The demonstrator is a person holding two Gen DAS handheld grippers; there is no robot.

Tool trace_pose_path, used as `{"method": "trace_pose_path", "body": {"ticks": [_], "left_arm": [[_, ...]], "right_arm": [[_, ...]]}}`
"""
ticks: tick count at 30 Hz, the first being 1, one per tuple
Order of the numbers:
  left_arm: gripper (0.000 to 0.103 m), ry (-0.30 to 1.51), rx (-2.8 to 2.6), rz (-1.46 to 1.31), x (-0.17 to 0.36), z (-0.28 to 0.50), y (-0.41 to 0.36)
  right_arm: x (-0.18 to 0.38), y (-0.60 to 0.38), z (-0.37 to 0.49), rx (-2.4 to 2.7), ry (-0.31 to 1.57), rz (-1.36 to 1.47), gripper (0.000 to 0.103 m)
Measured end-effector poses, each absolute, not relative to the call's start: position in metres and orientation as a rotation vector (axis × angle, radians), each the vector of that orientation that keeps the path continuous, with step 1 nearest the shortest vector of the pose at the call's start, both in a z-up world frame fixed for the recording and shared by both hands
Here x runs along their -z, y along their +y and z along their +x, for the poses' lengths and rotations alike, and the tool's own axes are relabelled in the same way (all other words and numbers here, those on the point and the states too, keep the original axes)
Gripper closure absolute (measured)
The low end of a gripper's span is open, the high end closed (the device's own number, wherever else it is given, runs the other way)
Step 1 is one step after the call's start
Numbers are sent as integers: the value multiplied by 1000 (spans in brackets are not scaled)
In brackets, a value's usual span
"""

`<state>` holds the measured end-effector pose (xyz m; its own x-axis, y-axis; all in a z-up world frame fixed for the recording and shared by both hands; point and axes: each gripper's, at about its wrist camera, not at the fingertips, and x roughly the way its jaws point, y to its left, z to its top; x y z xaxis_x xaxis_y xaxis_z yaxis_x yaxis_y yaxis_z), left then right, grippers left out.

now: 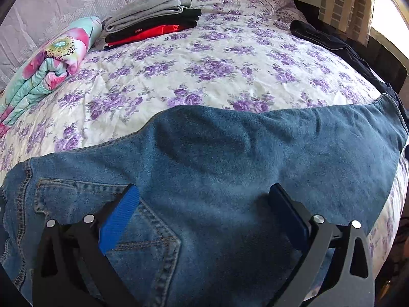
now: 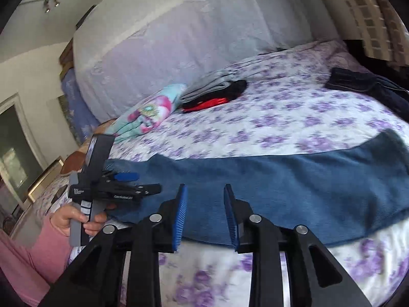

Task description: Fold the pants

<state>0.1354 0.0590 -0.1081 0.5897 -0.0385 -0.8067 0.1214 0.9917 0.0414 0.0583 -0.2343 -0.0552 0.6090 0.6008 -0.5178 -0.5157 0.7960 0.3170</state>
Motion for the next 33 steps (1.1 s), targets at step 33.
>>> {"method": "trace_pose_path", "body": {"ticks": [33], "left_arm": [[5,722,-65,53,34,34,192]], "right_arm": [[55,-210,69,-657,708,138,83]]}}
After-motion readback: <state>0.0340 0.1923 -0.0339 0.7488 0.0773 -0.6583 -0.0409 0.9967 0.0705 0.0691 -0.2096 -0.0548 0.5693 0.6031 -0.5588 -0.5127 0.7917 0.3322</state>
